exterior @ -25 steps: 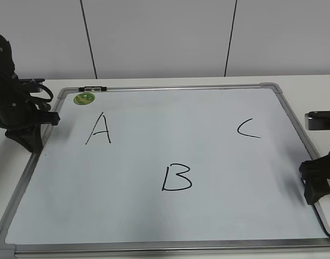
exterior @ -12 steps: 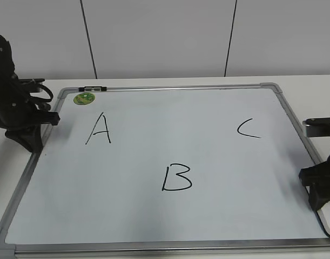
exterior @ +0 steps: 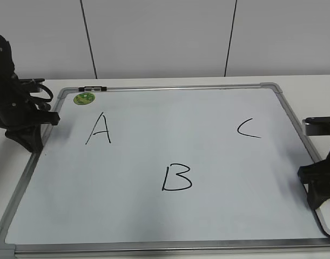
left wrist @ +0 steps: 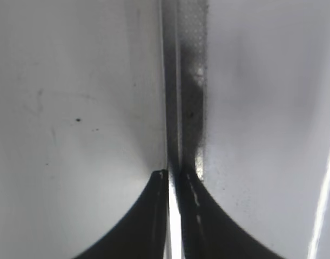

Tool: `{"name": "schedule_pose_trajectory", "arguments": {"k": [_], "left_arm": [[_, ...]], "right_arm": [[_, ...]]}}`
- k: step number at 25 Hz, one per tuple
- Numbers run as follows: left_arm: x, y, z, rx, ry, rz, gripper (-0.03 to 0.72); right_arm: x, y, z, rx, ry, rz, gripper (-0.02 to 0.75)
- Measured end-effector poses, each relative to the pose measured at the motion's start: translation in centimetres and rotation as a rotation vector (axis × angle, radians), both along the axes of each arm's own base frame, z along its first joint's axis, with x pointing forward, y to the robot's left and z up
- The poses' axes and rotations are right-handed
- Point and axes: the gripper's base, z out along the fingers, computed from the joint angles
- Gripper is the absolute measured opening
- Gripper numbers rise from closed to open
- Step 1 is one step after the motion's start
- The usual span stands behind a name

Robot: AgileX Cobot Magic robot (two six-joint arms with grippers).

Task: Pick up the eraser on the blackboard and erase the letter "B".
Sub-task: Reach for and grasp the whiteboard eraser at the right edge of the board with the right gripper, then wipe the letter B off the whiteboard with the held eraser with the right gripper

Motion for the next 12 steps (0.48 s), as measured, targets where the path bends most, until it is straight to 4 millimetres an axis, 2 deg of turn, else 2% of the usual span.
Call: {"name": "schedule_pose_trajectory", "arguments": {"k": [2, 6, 10, 12], "left_arm": [[0.0, 0.0, 0.0, 0.0, 0.0, 0.0, 0.043], [0.0, 0.0, 0.0, -0.002, 0.001, 0.001, 0.043], [0.0, 0.0, 0.0, -0.001, 0.002, 0.001, 0.043], [0.0, 0.0, 0.0, -0.001, 0.002, -0.001, 0.043]], "right_arm": [[0.2, 0.2, 0.2, 0.014, 0.009, -0.012, 0.525], [1.3, 2.2, 2.1, 0.069, 0.02, 0.033, 0.525], [2.2, 5.6, 3.8, 0.091, -0.026, 0.134, 0.525], [2.6, 6.6, 4.4, 0.102, -0.033, 0.156, 0.524]]}}
